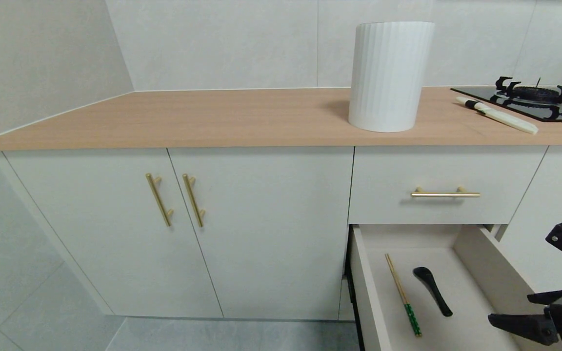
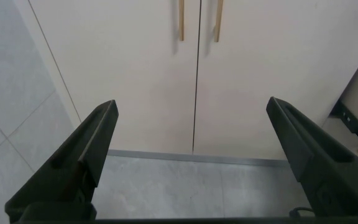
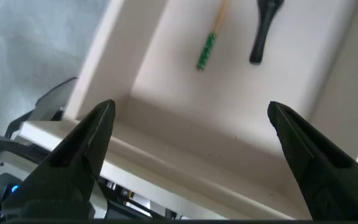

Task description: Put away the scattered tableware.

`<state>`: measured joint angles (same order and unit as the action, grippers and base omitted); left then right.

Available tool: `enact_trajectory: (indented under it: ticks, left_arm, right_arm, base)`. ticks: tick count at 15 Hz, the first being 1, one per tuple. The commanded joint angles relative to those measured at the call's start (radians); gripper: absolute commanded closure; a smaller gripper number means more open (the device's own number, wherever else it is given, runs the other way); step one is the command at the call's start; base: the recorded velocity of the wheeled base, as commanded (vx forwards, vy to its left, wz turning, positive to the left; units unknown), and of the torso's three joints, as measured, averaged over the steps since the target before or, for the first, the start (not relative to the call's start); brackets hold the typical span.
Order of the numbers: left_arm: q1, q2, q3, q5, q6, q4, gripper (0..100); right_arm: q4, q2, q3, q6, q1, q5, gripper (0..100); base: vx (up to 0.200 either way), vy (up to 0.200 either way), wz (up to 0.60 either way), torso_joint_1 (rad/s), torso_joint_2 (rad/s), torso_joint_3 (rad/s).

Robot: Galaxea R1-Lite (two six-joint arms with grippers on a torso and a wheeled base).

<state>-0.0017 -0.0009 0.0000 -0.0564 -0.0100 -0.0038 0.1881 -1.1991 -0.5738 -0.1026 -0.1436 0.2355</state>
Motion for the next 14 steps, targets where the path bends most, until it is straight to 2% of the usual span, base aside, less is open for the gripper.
enact_trajectory:
  ticks: [1, 8, 14]
  left_arm:
    - [0.0, 0.001, 0.0, 0.0, 0.001, -0.001, 0]
    - [0.0, 0.001, 0.0, 0.0, -0.001, -0.001, 0]
    - [0.0, 0.001, 0.0, 0.0, -0.001, -0.001, 0]
  right_arm:
    - [0.014, 0.024, -0.003, -0.016, -0.019, 0.001, 0]
    - [0.106, -0.007, 0.019, -0.063, -0.123, 0.001, 0]
    - [0.099, -0.261, 0.032, -0.051, -0.179, -0.033, 0]
  base:
    - [-0.2, 0.0, 0.0, 0.007, 0.0, 0.002]
    - [-0.2, 0.0, 0.0, 0.002, 0.0, 0.002]
    - [0.0, 0.0, 0.0, 0.0, 0.0, 0.0]
